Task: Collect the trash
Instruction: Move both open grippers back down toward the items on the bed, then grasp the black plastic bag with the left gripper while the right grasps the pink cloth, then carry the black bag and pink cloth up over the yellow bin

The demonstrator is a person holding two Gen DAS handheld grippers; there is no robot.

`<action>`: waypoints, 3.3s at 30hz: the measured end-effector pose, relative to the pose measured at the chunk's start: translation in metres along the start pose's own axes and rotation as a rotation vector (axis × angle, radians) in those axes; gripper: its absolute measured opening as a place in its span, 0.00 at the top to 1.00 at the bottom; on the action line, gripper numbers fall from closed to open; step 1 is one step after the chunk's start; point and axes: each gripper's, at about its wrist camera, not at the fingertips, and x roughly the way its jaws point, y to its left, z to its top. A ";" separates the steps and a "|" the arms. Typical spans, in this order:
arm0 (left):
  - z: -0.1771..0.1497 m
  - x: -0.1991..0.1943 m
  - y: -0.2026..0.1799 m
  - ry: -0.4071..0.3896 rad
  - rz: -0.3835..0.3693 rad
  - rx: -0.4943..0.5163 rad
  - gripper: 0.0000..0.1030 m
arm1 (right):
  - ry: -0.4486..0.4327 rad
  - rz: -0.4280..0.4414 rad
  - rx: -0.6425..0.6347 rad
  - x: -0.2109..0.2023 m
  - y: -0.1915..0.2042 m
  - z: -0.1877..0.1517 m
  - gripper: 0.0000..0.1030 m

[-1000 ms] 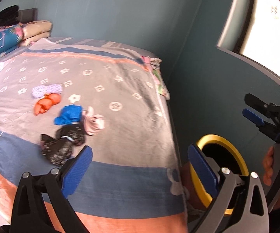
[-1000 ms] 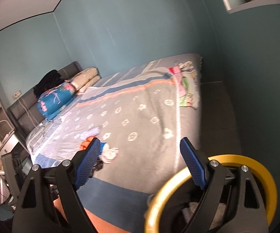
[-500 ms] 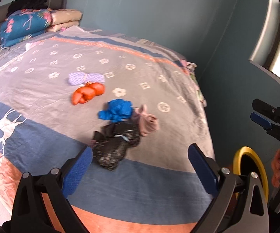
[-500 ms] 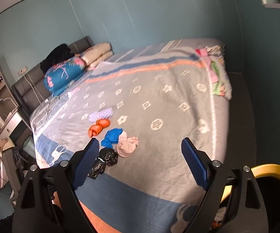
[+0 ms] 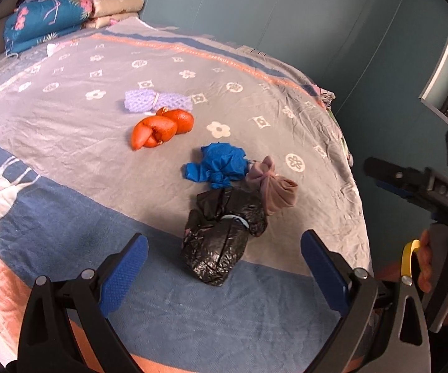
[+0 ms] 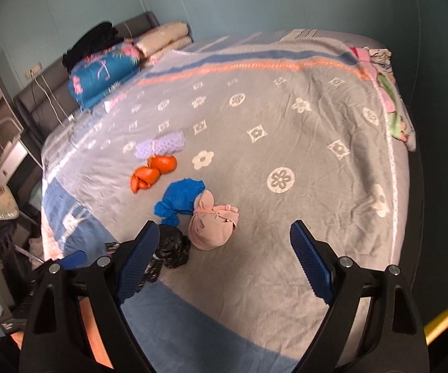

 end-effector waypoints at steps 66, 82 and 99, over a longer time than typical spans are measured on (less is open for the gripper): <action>-0.010 -0.010 -0.020 0.028 -0.099 0.089 0.80 | 0.103 0.026 -0.023 0.050 0.017 0.017 0.84; -0.012 -0.039 -0.020 -0.008 -0.050 0.044 0.80 | 0.009 0.054 0.023 -0.033 -0.005 -0.005 0.84; -0.012 -0.073 -0.068 -0.056 -0.054 0.097 0.80 | -0.144 0.096 0.101 -0.132 -0.043 -0.042 0.84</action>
